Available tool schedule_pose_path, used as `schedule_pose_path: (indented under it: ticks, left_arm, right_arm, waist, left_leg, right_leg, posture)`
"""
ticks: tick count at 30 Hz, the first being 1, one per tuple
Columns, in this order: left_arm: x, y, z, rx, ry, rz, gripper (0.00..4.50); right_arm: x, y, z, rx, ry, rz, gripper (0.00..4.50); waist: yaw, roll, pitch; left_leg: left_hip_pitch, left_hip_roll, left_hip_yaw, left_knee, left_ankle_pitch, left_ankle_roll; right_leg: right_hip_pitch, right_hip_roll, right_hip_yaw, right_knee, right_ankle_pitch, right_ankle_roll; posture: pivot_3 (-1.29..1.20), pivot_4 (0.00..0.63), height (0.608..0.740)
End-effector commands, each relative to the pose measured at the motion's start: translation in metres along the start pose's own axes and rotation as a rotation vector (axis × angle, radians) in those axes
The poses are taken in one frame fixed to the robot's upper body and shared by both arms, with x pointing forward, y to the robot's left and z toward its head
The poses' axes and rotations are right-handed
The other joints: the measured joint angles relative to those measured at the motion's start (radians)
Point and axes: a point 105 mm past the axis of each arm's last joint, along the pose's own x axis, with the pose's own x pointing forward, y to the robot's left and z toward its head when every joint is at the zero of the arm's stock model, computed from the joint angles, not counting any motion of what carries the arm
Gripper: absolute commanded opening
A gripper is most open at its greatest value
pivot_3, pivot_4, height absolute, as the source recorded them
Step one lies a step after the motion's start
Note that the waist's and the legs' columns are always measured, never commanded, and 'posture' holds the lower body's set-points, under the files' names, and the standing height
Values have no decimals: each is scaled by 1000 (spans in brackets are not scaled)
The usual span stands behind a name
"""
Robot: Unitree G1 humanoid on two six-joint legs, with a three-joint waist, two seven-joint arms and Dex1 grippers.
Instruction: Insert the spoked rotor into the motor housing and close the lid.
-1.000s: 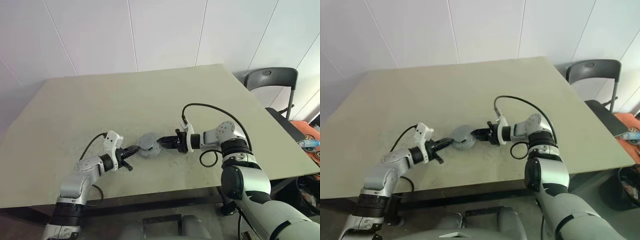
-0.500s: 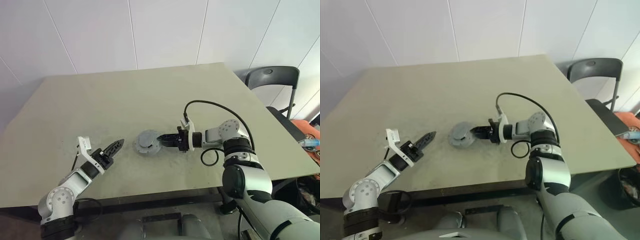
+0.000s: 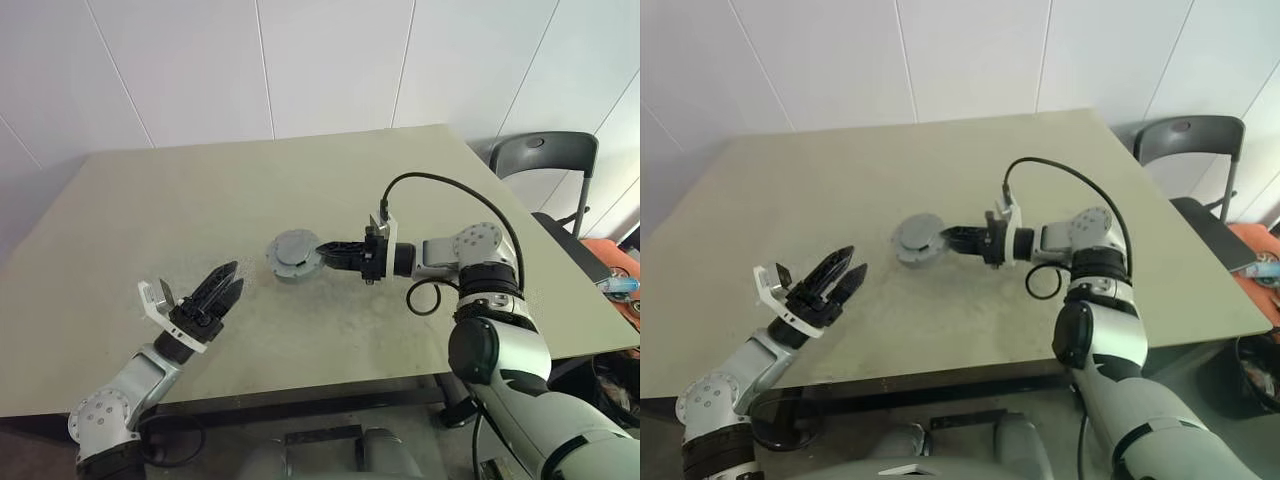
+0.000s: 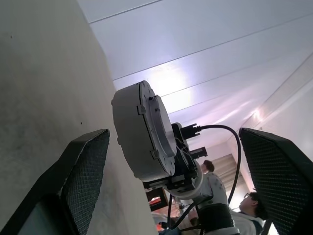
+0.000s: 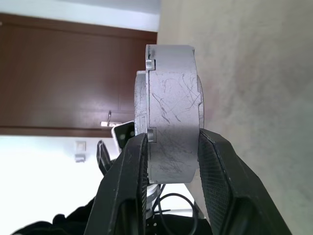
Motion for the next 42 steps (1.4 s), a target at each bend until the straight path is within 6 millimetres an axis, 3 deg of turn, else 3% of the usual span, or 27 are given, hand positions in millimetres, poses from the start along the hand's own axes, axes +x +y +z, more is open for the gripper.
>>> schedule_pose_path:
  ticks: [1, 5, 15, 18, 24, 33, 36, 42]
  left_arm:
    - [14, -14, -2, -1, 29, -54, 4500]
    - [21, -22, -11, -20, 90, -93, 4500]
    - [28, -28, -12, -49, 70, -117, 4500]
    - [28, -31, -14, -61, 85, -129, 3901]
    - [27, -32, -20, -62, 120, -127, 2089]
    - [26, -31, -20, -53, 122, -124, 2080]
    - [26, -31, -20, -52, 116, -128, 2080]
    - [23, -33, -19, -54, 112, -128, 2080]
  right_arm:
    - [9, 35, 0, -98, 30, 115, 1141]
    - [14, 39, -7, -118, 64, 146, 1141]
    - [19, 39, -20, -125, 110, 172, 1141]
    - [18, 39, -20, -114, 111, 173, 1141]
    - [17, 38, -21, -102, 116, 179, 1141]
    - [22, 47, -28, -105, 108, 269, 1141]
    - [28, 37, -36, -83, 109, 252, 1141]
    - [24, 30, -33, -70, 65, 225, 3126]
  waist:
    - [0, 0, 0]
    - [-1, 0, 0]
    - [0, 0, 0]
    - [1, 0, 0]
    - [1, 0, 0]
    - [0, 0, 0]
    - [1, 0, 0]
    - [1, 0, 0]
  left_leg:
    - [0, 0, 0, 0, 0, 0]
    - [0, 0, 0, -1, 0, 0]
    - [0, 0, 0, -1, 0, 0]
    - [0, 0, 0, -1, 0, 0]
    - [-1, 0, 0, -1, 0, 0]
    - [-1, 0, 0, -1, 0, 0]
    - [-1, 0, 0, -1, 0, 0]
    - [-1, 0, 0, -1, 0, 0]
  right_leg:
    - [0, 0, 0, 0, 0, 0]
    - [0, 0, 0, -1, 0, 0]
    - [1, 0, 0, -3, 1, -1]
    - [1, 0, 0, -3, 1, -1]
    - [1, 0, 0, -4, 1, -1]
    - [1, 0, 0, -4, 1, -1]
    - [1, 0, 0, -4, 1, -1]
    - [0, 0, 0, -4, 1, -1]
  posture:
    - [0, 0, 740]
    - [0, 0, 740]
    - [0, 0, 740]
    - [0, 0, 740]
    - [0, 0, 740]
    - [0, 0, 740]
    - [0, 0, 740]
    - [0, 0, 740]
